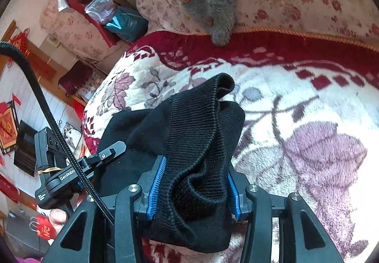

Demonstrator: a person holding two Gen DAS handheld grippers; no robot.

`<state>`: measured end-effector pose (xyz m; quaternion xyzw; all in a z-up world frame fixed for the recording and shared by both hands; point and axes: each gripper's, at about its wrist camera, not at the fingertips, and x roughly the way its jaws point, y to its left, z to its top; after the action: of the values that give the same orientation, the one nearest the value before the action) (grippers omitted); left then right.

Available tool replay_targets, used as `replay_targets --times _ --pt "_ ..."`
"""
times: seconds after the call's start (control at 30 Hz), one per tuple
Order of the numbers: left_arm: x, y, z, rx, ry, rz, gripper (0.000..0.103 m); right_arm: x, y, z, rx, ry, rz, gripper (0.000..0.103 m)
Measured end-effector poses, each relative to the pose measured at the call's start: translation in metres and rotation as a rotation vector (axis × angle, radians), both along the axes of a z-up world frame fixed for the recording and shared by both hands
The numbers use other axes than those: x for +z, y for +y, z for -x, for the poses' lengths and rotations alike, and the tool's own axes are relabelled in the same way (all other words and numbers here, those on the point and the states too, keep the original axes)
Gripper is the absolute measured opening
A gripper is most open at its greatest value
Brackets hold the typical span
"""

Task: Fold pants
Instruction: 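Lower the folded pants onto the blanket and open both grippers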

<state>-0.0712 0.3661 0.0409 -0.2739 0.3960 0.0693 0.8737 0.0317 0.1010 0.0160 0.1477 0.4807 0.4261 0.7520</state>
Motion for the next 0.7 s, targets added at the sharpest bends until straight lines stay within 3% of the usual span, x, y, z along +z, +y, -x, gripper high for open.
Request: replay_targets --times 0.13,0.2,0.27,0.4,0.53,0.7 --pt "-0.007 0.001 -0.003 0.002 0.004 -0.007 0.042 -0.01 -0.007 0.0 -0.017 0.013 0.001 0.059" --pt "-0.012 0.002 -0.004 0.011 0.015 -0.004 0.056 -0.012 -0.011 0.001 -0.028 0.016 -0.001 0.06" --pt "-0.018 0.007 -0.004 0.034 0.019 0.032 0.061 -0.011 -0.015 0.002 -0.036 0.026 -0.009 0.06" --pt "-0.015 0.006 0.0 0.039 0.019 0.02 0.062 -0.004 -0.022 0.009 -0.044 0.01 0.004 0.06" --pt "-0.001 -0.01 0.006 0.045 0.019 -0.081 0.062 0.012 -0.028 0.018 -0.066 -0.054 0.045 0.06" --pt "0.012 -0.022 0.014 0.069 0.004 -0.151 0.062 0.038 -0.037 0.033 -0.101 -0.143 0.085 0.06"
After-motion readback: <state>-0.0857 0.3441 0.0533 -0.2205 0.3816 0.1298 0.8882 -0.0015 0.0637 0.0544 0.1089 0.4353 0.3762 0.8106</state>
